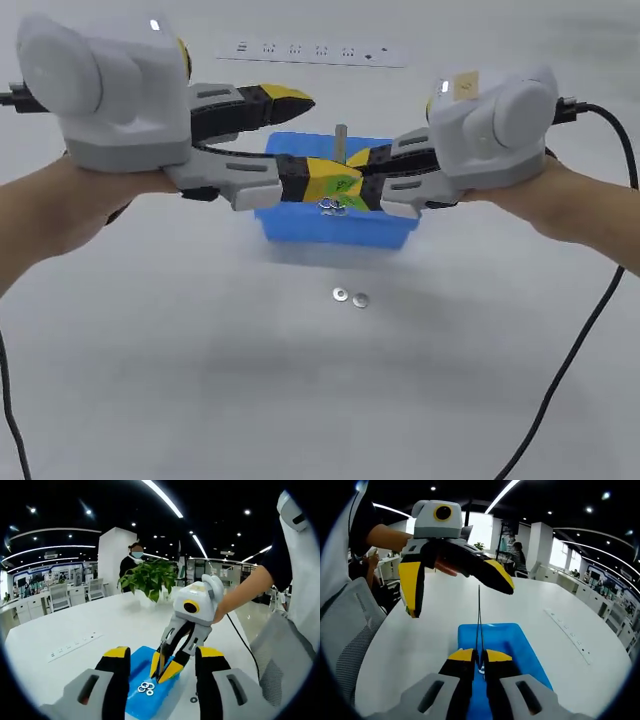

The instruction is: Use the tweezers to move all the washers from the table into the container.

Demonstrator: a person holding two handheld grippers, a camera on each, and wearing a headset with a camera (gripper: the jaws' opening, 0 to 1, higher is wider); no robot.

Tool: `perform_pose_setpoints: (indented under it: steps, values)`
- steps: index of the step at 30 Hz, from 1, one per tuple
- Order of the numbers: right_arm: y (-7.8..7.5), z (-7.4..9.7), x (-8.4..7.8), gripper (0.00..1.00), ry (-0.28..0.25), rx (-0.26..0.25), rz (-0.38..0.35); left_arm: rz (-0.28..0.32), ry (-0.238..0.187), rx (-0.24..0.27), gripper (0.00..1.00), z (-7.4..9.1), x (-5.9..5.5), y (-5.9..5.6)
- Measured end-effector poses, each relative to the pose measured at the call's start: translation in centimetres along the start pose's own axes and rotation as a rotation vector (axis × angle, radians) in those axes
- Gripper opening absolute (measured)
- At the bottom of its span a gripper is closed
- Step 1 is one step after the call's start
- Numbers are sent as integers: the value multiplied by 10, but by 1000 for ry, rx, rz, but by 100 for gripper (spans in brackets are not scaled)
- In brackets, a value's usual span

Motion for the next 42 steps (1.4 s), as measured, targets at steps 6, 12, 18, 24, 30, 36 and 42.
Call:
perform_pose_setpoints:
  steps: [6,12,18,24,30,36,42]
  values:
    - [1,2,-2,8,-1,6,-10,-67,31,-55,39,-5,-2,-2]
    - [3,2,-2,8,-4,20,-12,-94,35,-86,26,-7,-2,-3]
    - [5,1,0,8,-8,30,-13,-77,5,-108,18,-5,6,2]
    - [7,0,3,8,-14,45,-8,-89,27,-162,8,-6,4,1]
    - [7,1,3,8,-15,45,-5,-147,25,-183,6,-6,3,9]
    - [7,1,4,9,-16,41,0,-171,19,-182,4,-5,1,18]
    - [7,2,4,11,-3,24,12,-204,24,-187,4,-11,6,3]
Point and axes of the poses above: the centre of the closed fingertips' face, and the gripper's own axes: z roughly backward along the fingers, y roughly to its left, x roughly out of its top, the point moved 9 cm from there along z, roughly backward along the fingers, and after that the axes turned 7 degrees about -y, right-handed, at the moved point
